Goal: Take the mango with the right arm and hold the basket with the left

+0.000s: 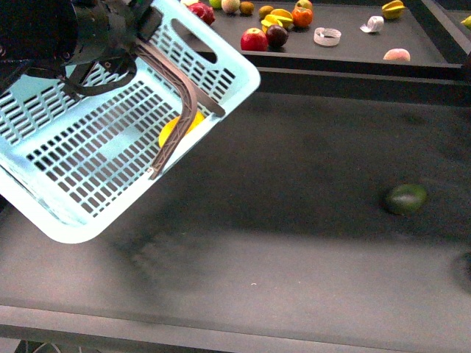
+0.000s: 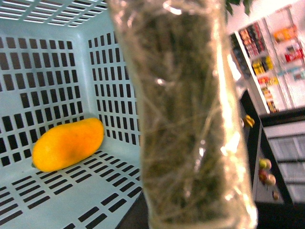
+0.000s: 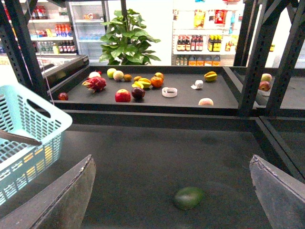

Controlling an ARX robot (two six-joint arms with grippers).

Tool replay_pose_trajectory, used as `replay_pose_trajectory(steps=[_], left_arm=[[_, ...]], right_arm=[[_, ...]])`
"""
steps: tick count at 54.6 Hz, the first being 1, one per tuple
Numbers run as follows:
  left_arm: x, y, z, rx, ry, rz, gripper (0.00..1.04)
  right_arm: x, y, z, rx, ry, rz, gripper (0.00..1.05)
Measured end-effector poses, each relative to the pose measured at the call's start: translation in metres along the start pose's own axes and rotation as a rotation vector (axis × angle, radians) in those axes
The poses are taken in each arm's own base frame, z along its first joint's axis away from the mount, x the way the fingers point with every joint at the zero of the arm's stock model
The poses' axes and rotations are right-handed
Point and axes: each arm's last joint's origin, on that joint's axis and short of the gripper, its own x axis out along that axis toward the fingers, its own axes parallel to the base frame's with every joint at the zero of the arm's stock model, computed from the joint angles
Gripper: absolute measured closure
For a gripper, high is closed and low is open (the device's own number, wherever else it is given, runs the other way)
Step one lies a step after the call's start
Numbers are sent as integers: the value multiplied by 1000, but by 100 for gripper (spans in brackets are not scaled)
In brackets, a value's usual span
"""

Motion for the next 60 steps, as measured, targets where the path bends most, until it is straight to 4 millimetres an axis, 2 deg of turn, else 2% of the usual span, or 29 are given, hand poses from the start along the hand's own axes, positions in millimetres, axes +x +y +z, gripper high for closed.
replay_pose_trajectory(steps=[16, 20, 32, 38, 46, 56, 60], left_arm=[[47, 30, 16, -251, -58, 142, 100], [57, 31, 15, -309, -62, 151, 100], [73, 27, 6, -376, -49, 147, 100], [74, 23, 5, -379, -48, 144, 73], [70, 27, 8, -382, -55, 151, 37], [51, 35, 27, -367, -83, 161, 7], [40, 36, 38, -357, -100, 161, 9]], right_arm=[[0, 0, 0, 0, 0, 0, 8], [0, 0, 0, 0, 0, 0, 8], [0, 0, 0, 0, 0, 0, 8], [0, 0, 0, 0, 0, 0, 8], [0, 0, 0, 0, 0, 0, 8], [0, 0, 0, 0, 0, 0, 8], [0, 0, 0, 0, 0, 0, 8]])
